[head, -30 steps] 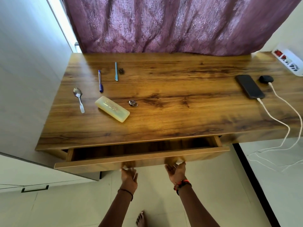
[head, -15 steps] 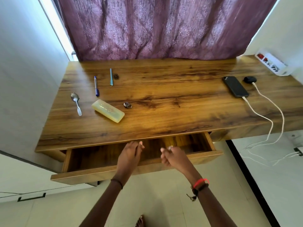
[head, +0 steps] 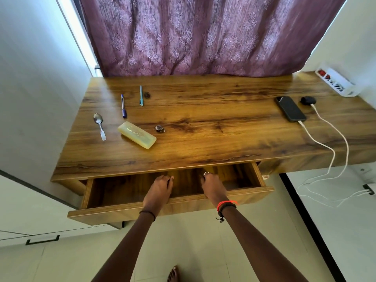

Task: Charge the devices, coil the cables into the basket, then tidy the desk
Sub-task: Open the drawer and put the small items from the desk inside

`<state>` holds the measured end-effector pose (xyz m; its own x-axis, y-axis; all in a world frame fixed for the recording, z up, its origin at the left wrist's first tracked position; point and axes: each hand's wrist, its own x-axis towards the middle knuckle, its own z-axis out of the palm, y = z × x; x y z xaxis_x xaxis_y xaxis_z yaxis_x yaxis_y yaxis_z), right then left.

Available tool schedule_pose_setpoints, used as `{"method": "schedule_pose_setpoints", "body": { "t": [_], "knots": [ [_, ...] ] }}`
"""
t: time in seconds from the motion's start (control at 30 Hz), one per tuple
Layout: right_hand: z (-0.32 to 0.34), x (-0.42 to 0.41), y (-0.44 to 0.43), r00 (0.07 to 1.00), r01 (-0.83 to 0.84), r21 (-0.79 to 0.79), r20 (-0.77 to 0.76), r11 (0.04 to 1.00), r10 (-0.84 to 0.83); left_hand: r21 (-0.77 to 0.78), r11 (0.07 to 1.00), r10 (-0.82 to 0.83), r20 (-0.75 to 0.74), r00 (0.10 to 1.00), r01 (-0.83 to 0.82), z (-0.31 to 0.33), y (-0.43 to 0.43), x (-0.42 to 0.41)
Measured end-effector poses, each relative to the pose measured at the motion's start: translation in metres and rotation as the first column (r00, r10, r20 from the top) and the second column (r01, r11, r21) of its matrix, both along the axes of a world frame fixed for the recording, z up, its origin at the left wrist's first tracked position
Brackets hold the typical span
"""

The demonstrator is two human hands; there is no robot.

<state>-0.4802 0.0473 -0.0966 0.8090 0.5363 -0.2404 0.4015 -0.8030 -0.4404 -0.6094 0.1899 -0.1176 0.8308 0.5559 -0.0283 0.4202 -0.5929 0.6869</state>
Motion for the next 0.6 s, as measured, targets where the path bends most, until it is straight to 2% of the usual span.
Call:
{"method": "schedule_pose_setpoints", "body": {
  "t": [0.6],
  "knots": [
    [-0.006,-0.054,-0.054,0.999,-0.031,0.024,0.043,0.999,0.03,0.003,1.0,0.023,-0.07,0.997,-0.023,0.0,-0.056,-0.057]
  ]
}}
